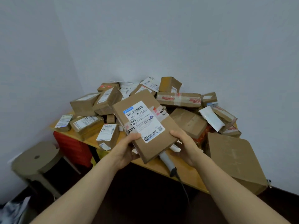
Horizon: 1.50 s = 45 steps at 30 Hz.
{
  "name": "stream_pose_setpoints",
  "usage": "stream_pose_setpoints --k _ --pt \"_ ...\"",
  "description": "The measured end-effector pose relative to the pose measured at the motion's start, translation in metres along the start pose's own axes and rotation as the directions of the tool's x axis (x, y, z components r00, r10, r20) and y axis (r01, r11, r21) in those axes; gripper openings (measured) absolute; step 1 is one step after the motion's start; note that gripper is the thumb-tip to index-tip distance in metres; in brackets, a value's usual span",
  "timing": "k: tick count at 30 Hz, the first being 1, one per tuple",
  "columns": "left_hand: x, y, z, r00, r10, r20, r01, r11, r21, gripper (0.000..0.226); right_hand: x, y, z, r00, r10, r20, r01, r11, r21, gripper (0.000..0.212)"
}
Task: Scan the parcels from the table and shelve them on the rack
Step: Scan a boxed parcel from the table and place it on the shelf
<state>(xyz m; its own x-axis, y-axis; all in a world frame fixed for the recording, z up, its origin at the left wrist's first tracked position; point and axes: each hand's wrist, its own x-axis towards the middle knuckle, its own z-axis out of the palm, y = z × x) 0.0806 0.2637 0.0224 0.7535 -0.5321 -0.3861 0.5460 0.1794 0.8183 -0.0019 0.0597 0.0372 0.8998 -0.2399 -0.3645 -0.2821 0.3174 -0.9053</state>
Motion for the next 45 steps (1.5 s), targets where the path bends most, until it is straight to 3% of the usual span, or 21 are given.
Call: stream_pose_setpoints --k 4,7,9,11,13,15,19,22,24,27,29,31,33,38,45 --pt "0.001 -0.004 -0.013 0.999 0.024 -0.030 -0.023 1.000 0.021 0.073 0.011 0.021 0.008 0.999 -0.017 0.030 0.014 0.993 0.117 0.056" --pt "0.007 -0.005 -0.026 0.988 0.085 -0.127 -0.080 0.996 0.042 0.079 0.027 0.030 0.001 0.993 0.058 0.104 -0.069 0.992 0.110 0.043" --pt "0.012 -0.008 -0.038 0.969 0.116 -0.216 -0.107 0.993 0.055 0.084 0.046 0.039 -0.015 0.995 0.101 -0.019 -0.099 0.991 0.090 0.042" --pt "0.014 -0.014 -0.053 0.952 0.126 -0.279 -0.110 0.991 0.073 0.083 0.068 0.054 -0.031 0.966 0.108 -0.236 -0.136 0.985 -0.108 0.034" --pt "0.017 -0.018 -0.068 0.947 0.125 -0.297 -0.096 0.989 0.110 0.081 0.089 0.077 -0.049 0.944 0.074 -0.322 -0.227 0.853 -0.470 0.044" --pt "0.020 -0.024 -0.083 0.942 0.109 -0.317 -0.072 0.989 0.125 0.089 0.110 0.103 -0.060 0.946 0.093 -0.312 -0.293 0.660 -0.692 0.056" --pt "0.027 -0.037 -0.103 0.930 0.100 -0.355 -0.040 0.985 0.170 0.089 0.140 0.138 -0.057 0.938 0.166 -0.306 -0.348 0.436 -0.830 0.070" --pt "0.032 -0.042 -0.108 0.923 0.098 -0.372 -0.029 0.982 0.188 0.085 0.156 0.150 -0.044 0.962 0.054 -0.268 -0.268 0.378 -0.886 0.071" --pt "0.035 -0.042 -0.110 0.914 0.109 -0.390 -0.037 0.982 0.187 0.082 0.162 0.151 -0.038 0.967 0.055 -0.251 -0.251 0.410 -0.877 0.073" --pt "0.037 -0.041 -0.114 0.904 0.114 -0.413 -0.040 0.982 0.185 0.084 0.157 0.150 -0.036 0.952 0.146 -0.268 -0.304 0.545 -0.781 0.072" --pt "0.036 -0.038 -0.117 0.905 0.110 -0.411 -0.028 0.979 0.201 0.086 0.145 0.147 -0.034 0.942 0.111 -0.316 -0.305 0.669 -0.677 0.060" --pt "0.035 -0.033 -0.120 0.908 0.117 -0.402 -0.031 0.976 0.214 0.088 0.129 0.138 -0.031 0.924 0.129 -0.361 -0.298 0.834 -0.464 0.043" --pt "0.035 -0.029 -0.121 0.912 0.128 -0.390 -0.033 0.970 0.240 0.091 0.109 0.123 -0.026 0.936 0.189 -0.296 -0.251 0.950 -0.188 0.036" --pt "0.037 -0.025 -0.124 0.935 0.147 -0.323 -0.036 0.945 0.325 0.080 0.056 0.084 -0.009 0.981 0.160 -0.114 -0.158 0.987 0.030 0.017" --pt "0.028 -0.026 -0.114 0.954 0.163 -0.251 -0.027 0.882 0.470 0.084 -0.022 0.066 0.031 0.999 0.051 -0.004 -0.051 0.999 -0.009 0.024"
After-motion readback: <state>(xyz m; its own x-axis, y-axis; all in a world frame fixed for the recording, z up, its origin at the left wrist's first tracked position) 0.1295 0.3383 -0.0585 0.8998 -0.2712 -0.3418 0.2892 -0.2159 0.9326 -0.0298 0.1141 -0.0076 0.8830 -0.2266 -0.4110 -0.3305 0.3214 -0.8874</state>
